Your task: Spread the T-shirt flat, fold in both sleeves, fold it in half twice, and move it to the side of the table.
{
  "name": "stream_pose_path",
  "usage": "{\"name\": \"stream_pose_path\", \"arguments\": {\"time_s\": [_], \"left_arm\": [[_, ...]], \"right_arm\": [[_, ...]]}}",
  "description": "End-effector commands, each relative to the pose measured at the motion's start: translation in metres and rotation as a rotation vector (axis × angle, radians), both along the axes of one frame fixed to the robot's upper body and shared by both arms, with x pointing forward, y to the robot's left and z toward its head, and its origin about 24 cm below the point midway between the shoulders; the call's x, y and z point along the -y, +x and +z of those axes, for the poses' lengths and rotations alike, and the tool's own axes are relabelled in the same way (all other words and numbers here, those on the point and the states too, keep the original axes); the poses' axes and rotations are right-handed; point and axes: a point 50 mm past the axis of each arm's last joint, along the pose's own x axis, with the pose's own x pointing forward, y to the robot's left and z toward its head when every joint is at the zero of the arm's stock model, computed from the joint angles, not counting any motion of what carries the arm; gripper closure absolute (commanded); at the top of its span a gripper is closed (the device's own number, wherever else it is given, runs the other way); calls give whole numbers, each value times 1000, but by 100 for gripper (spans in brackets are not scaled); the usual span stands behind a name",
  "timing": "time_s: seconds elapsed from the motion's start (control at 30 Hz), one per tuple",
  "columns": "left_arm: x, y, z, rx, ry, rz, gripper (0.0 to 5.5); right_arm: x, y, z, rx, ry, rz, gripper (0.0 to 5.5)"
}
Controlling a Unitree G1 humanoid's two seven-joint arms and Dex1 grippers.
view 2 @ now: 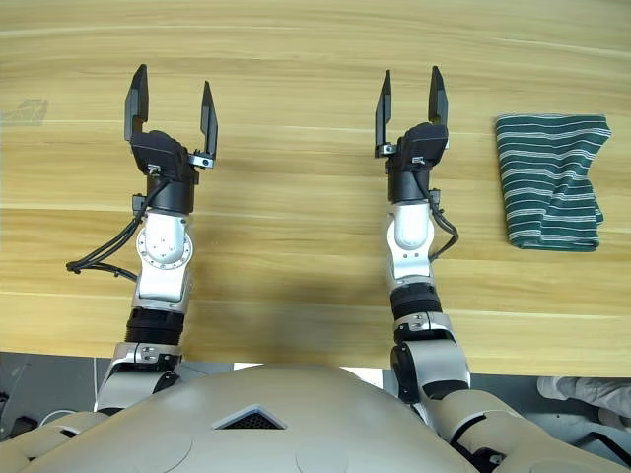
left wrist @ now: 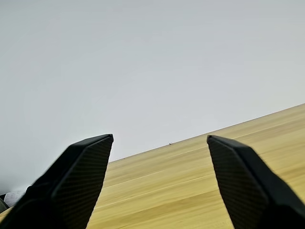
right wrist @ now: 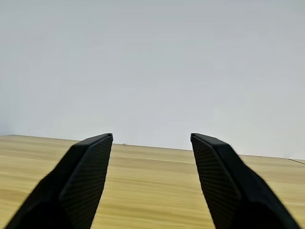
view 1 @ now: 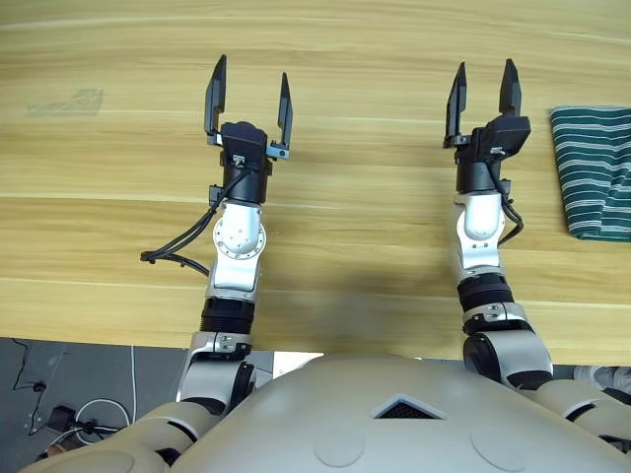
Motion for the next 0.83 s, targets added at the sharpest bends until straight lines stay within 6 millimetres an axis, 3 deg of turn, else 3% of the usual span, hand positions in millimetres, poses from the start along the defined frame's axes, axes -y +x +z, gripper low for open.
{"name": "stream_pose_path", "arguments": {"time_s": [0.03, 0.83], "left_arm": [[-5, 0, 3, 21, 13, 33, 184], [-9, 7, -9, -34, 30, 86, 184]], "right_arm": [[-3, 0, 4, 16, -2, 1, 247], [2, 3, -1, -3, -12, -17, 247]]}}
